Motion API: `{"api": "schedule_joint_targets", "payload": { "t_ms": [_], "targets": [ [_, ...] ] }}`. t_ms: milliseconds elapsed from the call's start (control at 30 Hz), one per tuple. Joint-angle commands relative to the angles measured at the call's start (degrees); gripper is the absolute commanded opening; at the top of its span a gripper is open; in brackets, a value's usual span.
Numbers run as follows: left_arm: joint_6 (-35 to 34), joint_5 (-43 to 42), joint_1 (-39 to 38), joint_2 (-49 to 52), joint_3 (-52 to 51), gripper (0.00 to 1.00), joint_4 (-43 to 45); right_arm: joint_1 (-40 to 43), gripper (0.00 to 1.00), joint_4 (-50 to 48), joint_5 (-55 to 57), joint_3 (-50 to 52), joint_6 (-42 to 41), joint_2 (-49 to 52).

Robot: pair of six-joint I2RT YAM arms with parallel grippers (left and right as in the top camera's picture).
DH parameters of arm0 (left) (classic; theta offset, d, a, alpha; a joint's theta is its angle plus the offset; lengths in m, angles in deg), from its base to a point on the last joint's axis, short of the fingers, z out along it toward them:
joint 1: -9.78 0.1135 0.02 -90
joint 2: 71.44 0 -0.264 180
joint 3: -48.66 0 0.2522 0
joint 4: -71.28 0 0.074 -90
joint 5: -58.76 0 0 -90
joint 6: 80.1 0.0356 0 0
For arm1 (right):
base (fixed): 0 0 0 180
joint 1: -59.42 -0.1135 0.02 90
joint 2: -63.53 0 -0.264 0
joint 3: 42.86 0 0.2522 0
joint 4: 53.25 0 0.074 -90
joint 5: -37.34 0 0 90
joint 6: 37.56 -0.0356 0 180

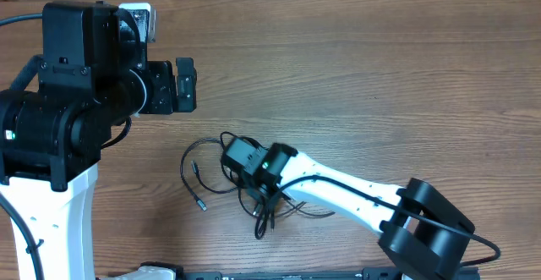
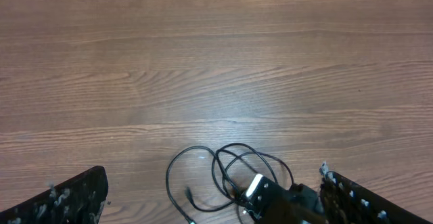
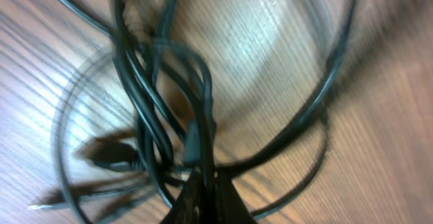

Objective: Untangle cables

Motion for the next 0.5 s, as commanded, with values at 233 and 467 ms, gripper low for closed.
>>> {"api": "schedule_joint_targets", "payload": {
  "t_ms": [233,467],
  "targets": [
    [1.3,0.3,0.0,1.4,0.0,1.0,0.5,3.2,0.04,12.1,0.5,-27.0,-11.5,-9.4],
    [1.8,-6.9,-0.1,5.7,0.0,1.0,0.7,6.4,0.04,12.9,0.6,-29.3,-12.0,-15.1]
  ]
}}
